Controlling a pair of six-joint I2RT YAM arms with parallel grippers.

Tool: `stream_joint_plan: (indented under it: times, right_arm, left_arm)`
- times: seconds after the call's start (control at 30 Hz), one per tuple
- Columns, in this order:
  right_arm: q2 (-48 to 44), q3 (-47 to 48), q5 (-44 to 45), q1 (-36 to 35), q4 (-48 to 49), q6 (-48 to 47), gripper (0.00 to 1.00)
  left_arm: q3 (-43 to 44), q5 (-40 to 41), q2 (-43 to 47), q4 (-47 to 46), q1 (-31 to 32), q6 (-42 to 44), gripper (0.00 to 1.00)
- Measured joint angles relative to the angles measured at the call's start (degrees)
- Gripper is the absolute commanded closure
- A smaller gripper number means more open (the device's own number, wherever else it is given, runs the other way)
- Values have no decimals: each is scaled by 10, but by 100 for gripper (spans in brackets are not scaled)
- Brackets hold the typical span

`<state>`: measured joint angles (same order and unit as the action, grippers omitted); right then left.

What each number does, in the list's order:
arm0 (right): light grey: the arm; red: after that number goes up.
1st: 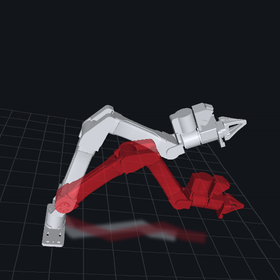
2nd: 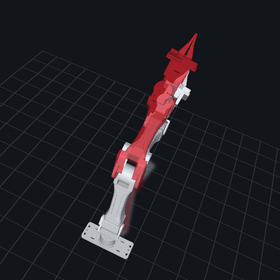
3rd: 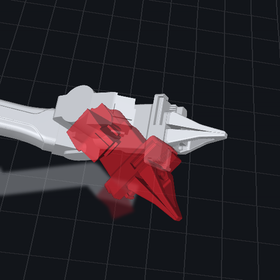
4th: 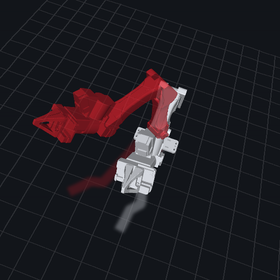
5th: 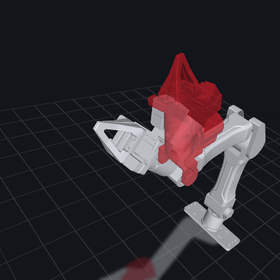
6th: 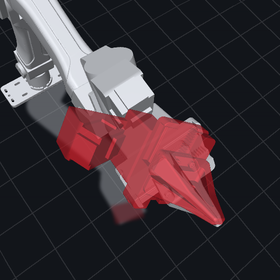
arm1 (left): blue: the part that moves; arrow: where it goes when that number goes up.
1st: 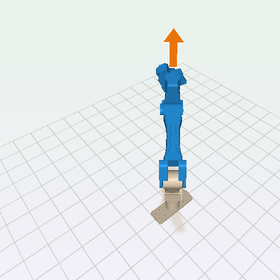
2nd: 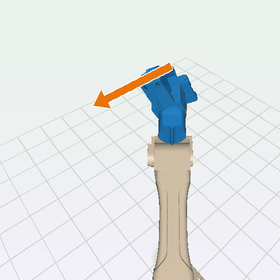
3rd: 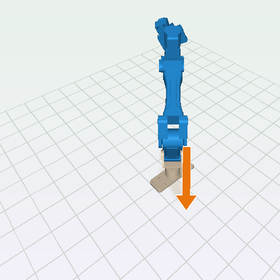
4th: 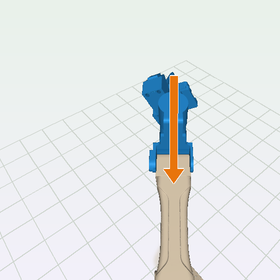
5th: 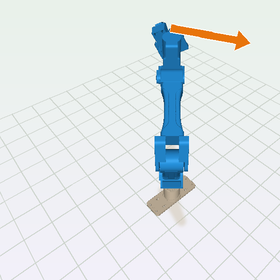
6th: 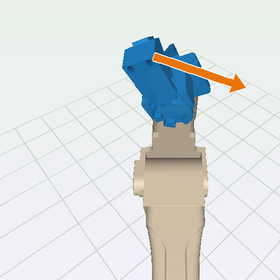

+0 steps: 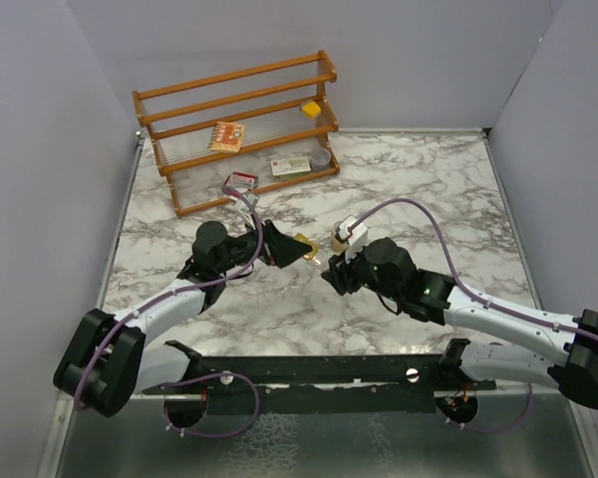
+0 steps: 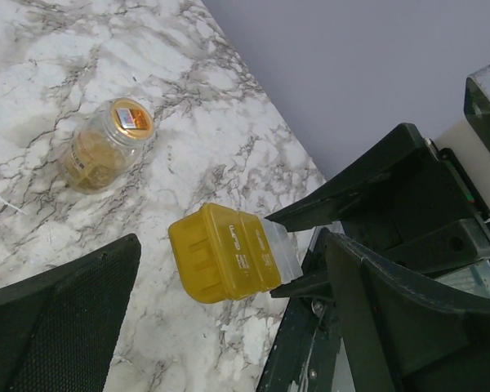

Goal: Sort the pills into containers

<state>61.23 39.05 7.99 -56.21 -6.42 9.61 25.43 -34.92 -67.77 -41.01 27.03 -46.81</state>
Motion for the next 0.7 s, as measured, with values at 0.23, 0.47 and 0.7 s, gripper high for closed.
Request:
stream_joint_plan:
  times: [0.23,0.47,0.7]
  right_arm:
    - [4,3,-4,0,1,-10,99]
    - [9,11,-5,-2,0,-16,99]
    - [9,11,-3,-5,0,-26,99]
  left_arm:
    - [4,-20,-6,-17,0,-25,13]
    - [4,-26,-14,-27,0,-35,30]
    - [4,-30,-19,-35,0,-39,43]
